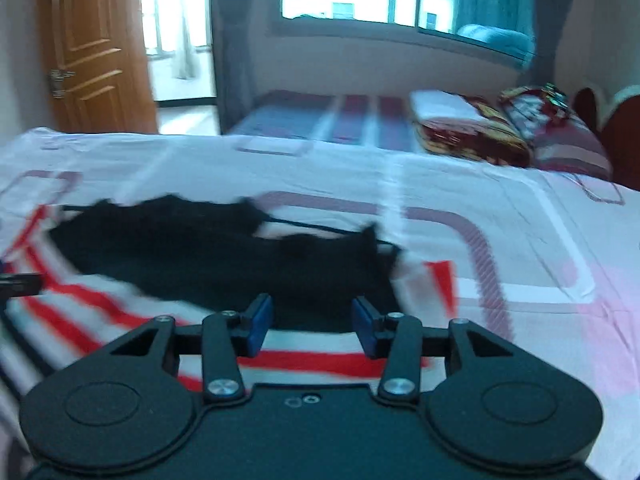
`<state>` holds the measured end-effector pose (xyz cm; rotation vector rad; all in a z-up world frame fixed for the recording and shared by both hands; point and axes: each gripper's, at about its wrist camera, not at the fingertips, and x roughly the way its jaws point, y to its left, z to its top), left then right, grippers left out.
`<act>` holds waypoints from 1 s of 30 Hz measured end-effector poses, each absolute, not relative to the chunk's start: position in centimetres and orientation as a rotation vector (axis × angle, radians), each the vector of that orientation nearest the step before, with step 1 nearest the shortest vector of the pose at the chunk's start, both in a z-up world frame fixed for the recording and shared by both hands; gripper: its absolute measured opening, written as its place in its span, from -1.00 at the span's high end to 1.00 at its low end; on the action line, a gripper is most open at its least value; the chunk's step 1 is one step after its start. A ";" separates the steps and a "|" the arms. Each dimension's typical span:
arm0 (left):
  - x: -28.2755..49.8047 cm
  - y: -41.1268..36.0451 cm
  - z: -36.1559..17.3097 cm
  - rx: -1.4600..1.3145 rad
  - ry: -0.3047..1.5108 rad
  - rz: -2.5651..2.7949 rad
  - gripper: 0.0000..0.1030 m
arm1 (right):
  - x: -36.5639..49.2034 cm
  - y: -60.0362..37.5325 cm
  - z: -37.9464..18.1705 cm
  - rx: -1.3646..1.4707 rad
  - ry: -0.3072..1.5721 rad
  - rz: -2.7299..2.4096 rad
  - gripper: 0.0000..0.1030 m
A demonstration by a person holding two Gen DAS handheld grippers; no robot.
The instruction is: Fold small clothes
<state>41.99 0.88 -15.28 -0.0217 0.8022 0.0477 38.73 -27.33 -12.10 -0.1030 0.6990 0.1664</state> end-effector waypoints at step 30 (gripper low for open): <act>40.7 0.9 -14.8 -0.005 0.864 0.076 -0.72 | 35.4 -28.5 -8.7 -0.161 0.774 0.207 0.07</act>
